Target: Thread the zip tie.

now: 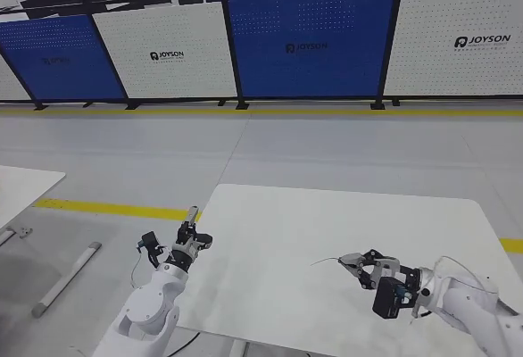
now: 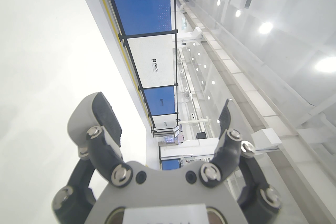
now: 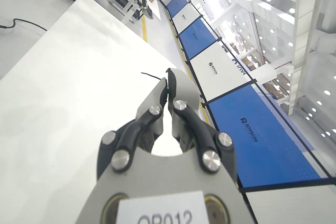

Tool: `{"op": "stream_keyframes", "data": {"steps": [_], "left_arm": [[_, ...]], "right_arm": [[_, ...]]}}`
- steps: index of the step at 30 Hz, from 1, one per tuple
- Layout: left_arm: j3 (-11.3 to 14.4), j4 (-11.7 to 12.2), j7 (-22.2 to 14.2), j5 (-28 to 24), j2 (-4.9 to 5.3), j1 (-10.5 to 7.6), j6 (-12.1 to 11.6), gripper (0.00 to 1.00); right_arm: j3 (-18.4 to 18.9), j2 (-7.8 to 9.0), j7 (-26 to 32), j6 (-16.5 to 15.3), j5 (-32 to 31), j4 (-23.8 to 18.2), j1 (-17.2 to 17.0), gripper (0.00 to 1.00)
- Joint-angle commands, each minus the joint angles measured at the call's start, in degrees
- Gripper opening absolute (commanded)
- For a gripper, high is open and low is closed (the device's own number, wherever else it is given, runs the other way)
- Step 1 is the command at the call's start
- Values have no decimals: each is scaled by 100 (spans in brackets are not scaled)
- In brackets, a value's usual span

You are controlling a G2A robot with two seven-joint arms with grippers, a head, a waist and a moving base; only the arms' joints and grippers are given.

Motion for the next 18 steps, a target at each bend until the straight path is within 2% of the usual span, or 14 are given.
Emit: {"op": "stream_keyframes", "data": {"steps": [1, 8, 12, 16, 18], "left_arm": [[0, 0, 0, 0, 0, 0, 0, 100], [0, 0, 0, 0, 0, 0, 0, 100], [0, 0, 0, 0, 0, 0, 0, 100], [0, 0, 0, 0, 0, 0, 0, 100], [0, 0, 0, 0, 0, 0, 0, 100]], "right_arm": [[0, 0, -3, 0, 0, 0, 0, 0], [0, 0, -3, 0, 0, 0, 0, 0], [11, 12, 368, 426, 0, -133, 39, 0], [-130, 31, -249, 705, 0, 27, 192, 0], [-409, 31, -433, 936, 0, 147, 455, 0]]}}
